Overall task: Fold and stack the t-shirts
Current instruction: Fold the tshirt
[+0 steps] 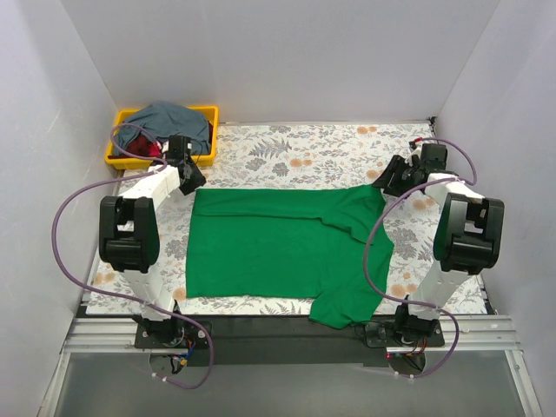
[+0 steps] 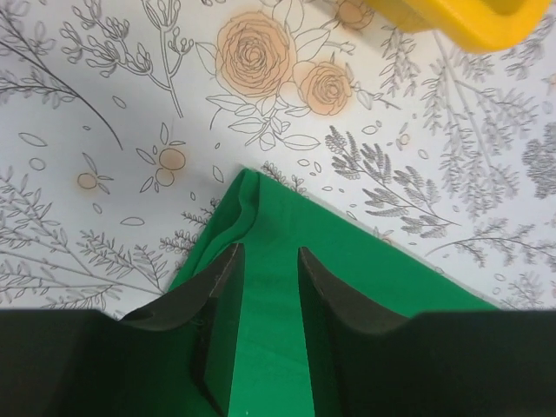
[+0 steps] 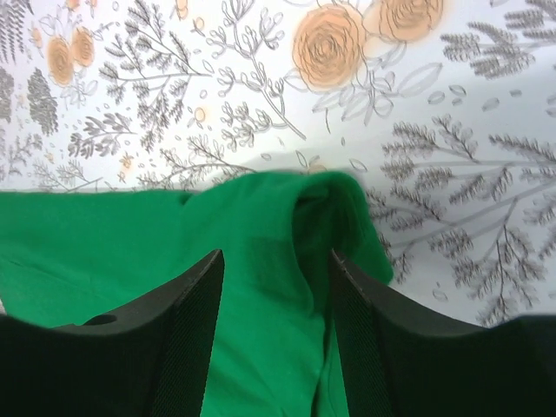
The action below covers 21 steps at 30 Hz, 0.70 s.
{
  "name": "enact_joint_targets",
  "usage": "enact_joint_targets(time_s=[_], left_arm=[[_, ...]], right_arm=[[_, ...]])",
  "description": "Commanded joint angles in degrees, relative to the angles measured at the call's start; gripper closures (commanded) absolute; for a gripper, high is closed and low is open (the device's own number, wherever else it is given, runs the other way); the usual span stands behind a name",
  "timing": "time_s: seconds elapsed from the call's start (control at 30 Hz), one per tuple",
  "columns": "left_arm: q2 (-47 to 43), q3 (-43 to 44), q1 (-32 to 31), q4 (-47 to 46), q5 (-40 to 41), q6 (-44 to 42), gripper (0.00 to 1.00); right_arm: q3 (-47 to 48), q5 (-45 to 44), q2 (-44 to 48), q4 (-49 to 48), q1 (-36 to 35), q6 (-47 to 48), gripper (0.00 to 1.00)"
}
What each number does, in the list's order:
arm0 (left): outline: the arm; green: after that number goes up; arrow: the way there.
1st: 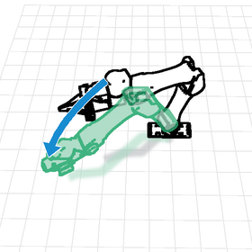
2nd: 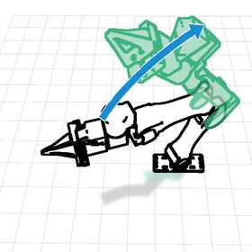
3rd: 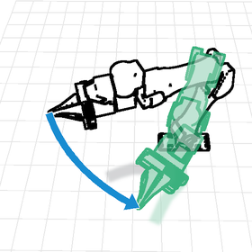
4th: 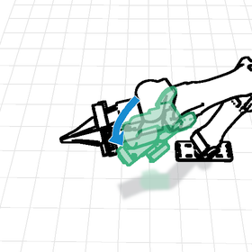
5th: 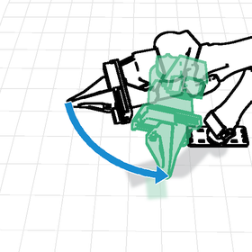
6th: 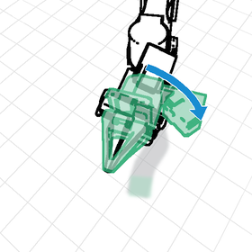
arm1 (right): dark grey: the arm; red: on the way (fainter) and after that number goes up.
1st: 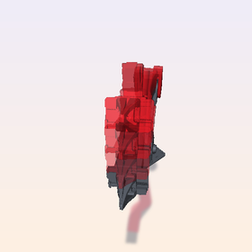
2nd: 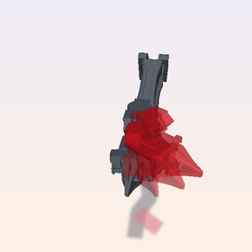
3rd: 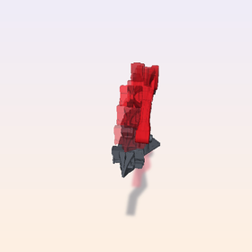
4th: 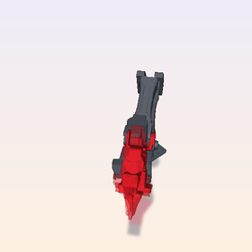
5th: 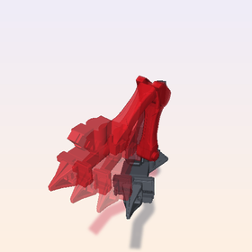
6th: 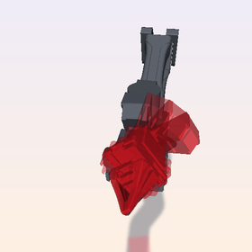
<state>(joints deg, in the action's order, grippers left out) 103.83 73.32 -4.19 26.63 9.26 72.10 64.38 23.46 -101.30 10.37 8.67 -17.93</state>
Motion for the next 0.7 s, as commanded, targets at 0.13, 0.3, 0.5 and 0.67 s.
enact_joint_targets(time_s=[0.13,0.3,0.5,0.67], left_arm=[[5.7,2.2,0.4,-2.0,-0.7,-1.0,0.74],[9.2,1.7,0.4,-1.8,0.8,0.5,0.83],[12.7,2.9,0.5,0.6,3.6,1.8,0.95],[13.9,4.3,0.5,0.5,3.0,2.9,0.96]], right_arm=[[6.1,6.6,-7.1,-5.4,0.4,-3.6,0.46],[6.7,6.6,-10.1,-6.5,1.2,-4.8,0.71],[6.4,5.9,-11.0,-7.7,4.5,-4.8,0.99],[8.8,5.6,-13.7,-8.1,4.9,-4.0,0.99]])
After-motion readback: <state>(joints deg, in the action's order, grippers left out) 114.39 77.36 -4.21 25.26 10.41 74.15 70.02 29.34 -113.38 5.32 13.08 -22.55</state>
